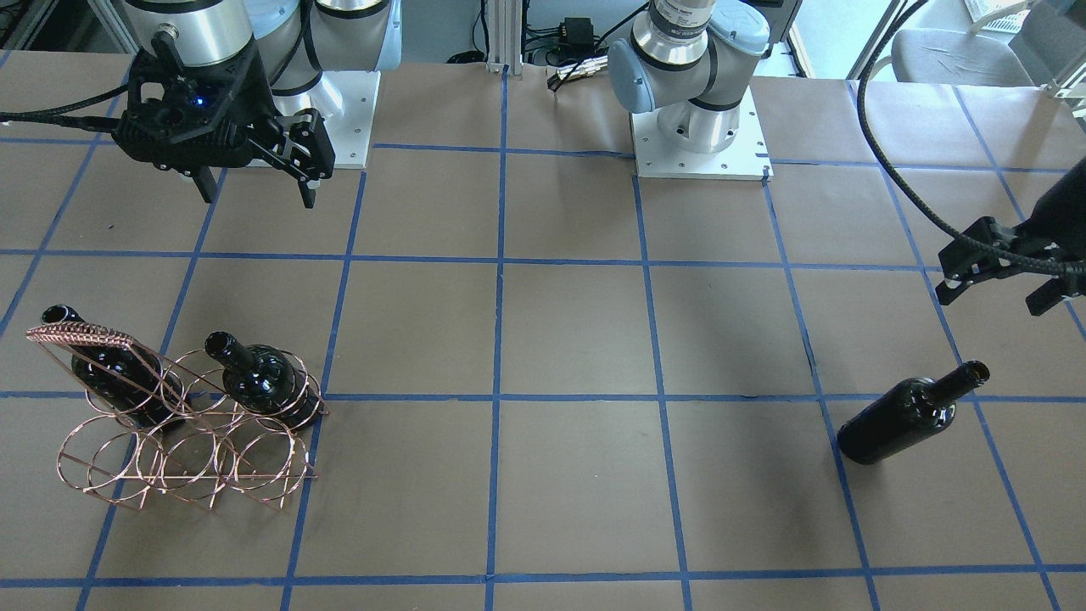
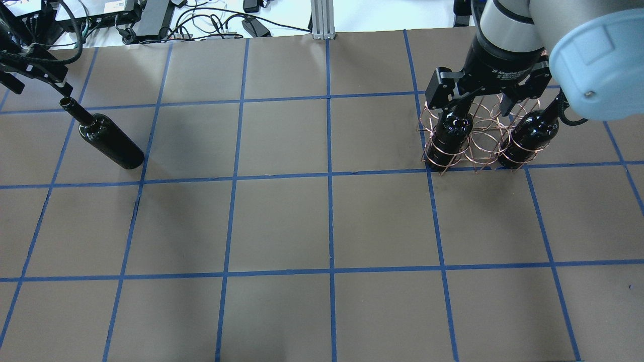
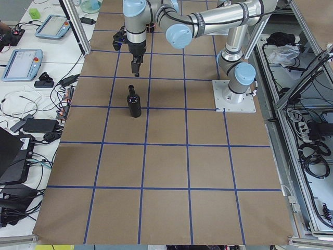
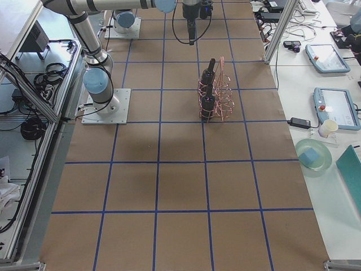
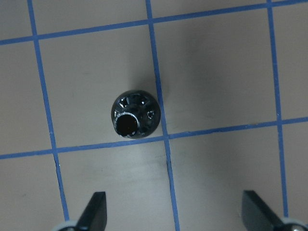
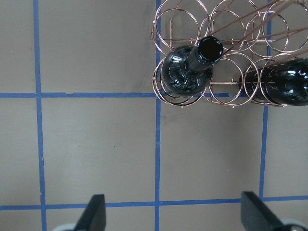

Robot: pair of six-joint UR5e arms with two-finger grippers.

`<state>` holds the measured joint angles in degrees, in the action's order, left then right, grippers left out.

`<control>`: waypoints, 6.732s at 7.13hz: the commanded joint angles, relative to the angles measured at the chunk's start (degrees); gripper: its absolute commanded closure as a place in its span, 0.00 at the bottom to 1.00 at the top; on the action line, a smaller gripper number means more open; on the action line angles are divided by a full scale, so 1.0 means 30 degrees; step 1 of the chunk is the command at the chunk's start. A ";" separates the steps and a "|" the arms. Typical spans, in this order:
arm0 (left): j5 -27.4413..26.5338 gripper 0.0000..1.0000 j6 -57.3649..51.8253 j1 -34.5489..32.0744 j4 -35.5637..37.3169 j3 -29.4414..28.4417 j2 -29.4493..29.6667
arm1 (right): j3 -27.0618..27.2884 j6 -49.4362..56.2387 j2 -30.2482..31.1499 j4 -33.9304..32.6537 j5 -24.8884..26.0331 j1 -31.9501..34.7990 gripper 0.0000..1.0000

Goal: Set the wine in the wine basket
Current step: 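Close the left gripper on the bottle neck and tilt it upright, then carry the upright bottle with the left gripper toward the table center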

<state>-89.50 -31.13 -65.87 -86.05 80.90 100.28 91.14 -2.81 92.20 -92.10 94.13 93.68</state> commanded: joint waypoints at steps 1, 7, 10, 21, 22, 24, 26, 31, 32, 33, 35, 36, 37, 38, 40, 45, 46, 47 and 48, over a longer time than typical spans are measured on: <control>-0.0020 0.00 -0.0636 0.0042 0.1110 -0.0044 0.1431 | 0.0000 0.0000 0.0000 -0.0003 0.0000 -0.0026 0.00; 0.0010 0.10 -0.0639 0.0072 0.1935 0.0014 0.3193 | 0.0029 0.0000 0.0000 -0.0003 0.0000 0.0003 0.00; -0.0020 0.25 -0.0639 0.0072 0.1964 0.0131 0.3341 | 0.0058 0.0000 0.0000 0.0026 0.0000 0.0003 0.00; -0.0840 0.58 -0.0874 0.0072 0.1993 0.0249 0.3575 | 0.0059 0.0000 0.0000 0.0027 -0.0029 0.0003 0.00; -0.0840 0.92 -0.0903 0.0043 0.1993 0.0249 0.3575 | 0.0088 0.0000 0.0000 -0.0002 -0.0029 0.0003 0.00; -0.0841 1.00 -0.0932 0.0043 0.1964 0.0162 0.3430 | 0.0088 0.0000 0.0000 0.0026 -0.0029 0.0003 0.00; -0.0811 1.00 -0.0758 -0.0335 0.1848 0.0102 0.2584 | 0.0088 0.0000 0.0000 0.0026 -0.0029 0.0003 0.00; -0.0518 1.00 0.5821 -0.4664 0.1144 0.1064 0.0035 | 0.0117 0.0000 0.0000 0.0026 -0.0029 0.0003 0.00; 0.0207 1.00 0.7575 -0.5776 0.1144 0.1823 -0.0521 | 0.0117 0.0000 0.0000 0.0027 -0.0029 0.0003 0.00; 0.0446 1.00 0.8956 -0.6919 0.1144 0.2527 -0.1019 | 0.0117 0.0000 0.0000 0.0027 -0.0029 0.0003 0.00; 0.0478 1.00 1.2089 -1.0281 0.1144 0.3818 -0.1929 | 0.0117 0.0000 0.0000 0.0027 -0.0058 0.0003 0.00; 0.0449 1.00 1.3845 -1.2300 0.1115 0.4345 -0.2194 | 0.0117 0.0000 0.0000 0.0027 -0.0059 0.0003 0.00; 0.0449 1.00 1.4907 -1.3800 0.1289 0.4757 -0.2254 | 0.0117 0.0000 0.0000 -0.0002 -0.0059 0.0003 0.00; 0.0478 1.00 1.5091 -1.4250 0.1319 0.4877 -0.2284 | 0.0117 -0.0029 0.0000 -0.0003 -0.0088 0.0003 0.00; 0.0770 1.00 1.5561 -1.5013 0.2103 0.6044 -0.2342 | 0.0117 -0.0058 0.0000 -0.0002 -0.0117 0.0032 0.00; 0.0801 1.00 1.5562 -1.5513 0.2169 0.6313 -0.1905 | 0.0117 0.0000 0.0000 -0.0003 -0.0117 0.0003 0.00; 0.0800 1.00 1.5562 -1.5572 0.2169 0.6313 -0.1874 | 0.0088 -0.0029 0.0000 -0.0003 -0.0117 0.0003 0.00; 0.0800 1.00 1.5533 -1.5544 0.2256 0.6313 -0.1642 | 0.0088 -0.0029 0.0000 -0.0003 -0.0117 0.0003 0.00; 0.0771 1.00 1.5388 -1.5572 0.2286 0.6313 -0.1582 | 0.0088 -0.0029 0.0000 -0.0003 -0.0117 -0.0026 0.00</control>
<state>-87.12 15.40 -112.51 -79.34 99.84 95.14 91.42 -2.89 92.20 -92.11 93.78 93.68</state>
